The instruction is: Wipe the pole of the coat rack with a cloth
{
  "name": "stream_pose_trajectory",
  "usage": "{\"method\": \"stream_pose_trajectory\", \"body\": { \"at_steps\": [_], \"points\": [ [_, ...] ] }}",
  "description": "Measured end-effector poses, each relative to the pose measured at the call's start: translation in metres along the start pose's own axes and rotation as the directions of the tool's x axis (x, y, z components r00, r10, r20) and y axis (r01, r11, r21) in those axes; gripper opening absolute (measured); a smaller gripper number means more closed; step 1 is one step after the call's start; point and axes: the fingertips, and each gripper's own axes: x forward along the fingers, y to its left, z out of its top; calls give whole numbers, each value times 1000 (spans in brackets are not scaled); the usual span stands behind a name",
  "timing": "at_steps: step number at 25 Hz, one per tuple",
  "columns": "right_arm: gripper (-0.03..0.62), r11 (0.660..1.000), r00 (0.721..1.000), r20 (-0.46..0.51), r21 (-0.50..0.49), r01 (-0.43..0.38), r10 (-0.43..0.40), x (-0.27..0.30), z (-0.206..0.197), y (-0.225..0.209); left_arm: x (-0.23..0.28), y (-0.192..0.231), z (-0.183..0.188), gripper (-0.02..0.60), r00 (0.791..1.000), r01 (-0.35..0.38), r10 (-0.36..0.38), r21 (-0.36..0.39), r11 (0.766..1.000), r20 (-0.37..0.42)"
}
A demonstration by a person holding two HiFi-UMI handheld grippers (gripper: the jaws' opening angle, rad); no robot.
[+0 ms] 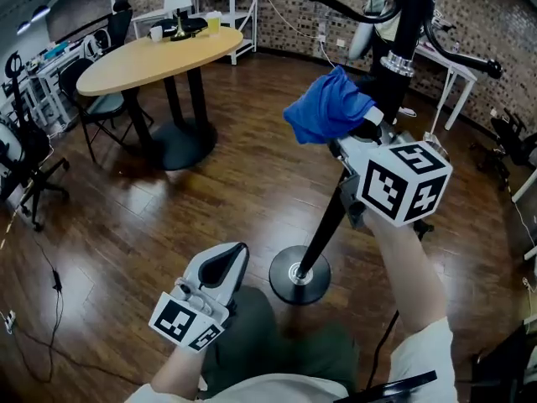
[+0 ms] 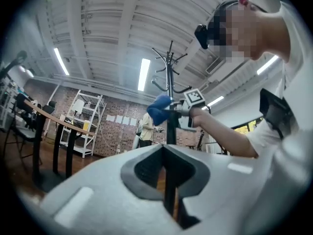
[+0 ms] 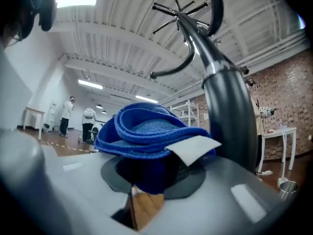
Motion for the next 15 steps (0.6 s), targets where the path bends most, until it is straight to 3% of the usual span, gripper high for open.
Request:
{"method": "stream_pose_trajectory", "body": {
  "at_steps": [3,6,8,10,13,15],
  "points": [
    [101,999,992,-115,-13,48,-49,5,-114,7,-1,4,-5,2,1000,-9,9,-1,1000,-14],
    [101,988,952,-284,71,137,-112,-4,-295,12,0,2,-9,2,999,-10,10,-2,1000,-37],
    [101,965,906,-387,122,232,-169,-17,-428,17,-1,3,-12,2,998,-10,10,3,1000,-60],
    [101,947,854,-469,100,304,-225,-31,-544,24,-4,6,-15,2,996,-11,12,14,1000,-84],
    [101,941,776,-571,21,339,-267,-49,-655,40,-15,10,-17,2,994,-21,25,32,999,-109],
    [101,926,736,-633,78,370,-241,-67,-708,55,-27,7,-21,2,990,-23,28,39,999,-136]
  ]
}}
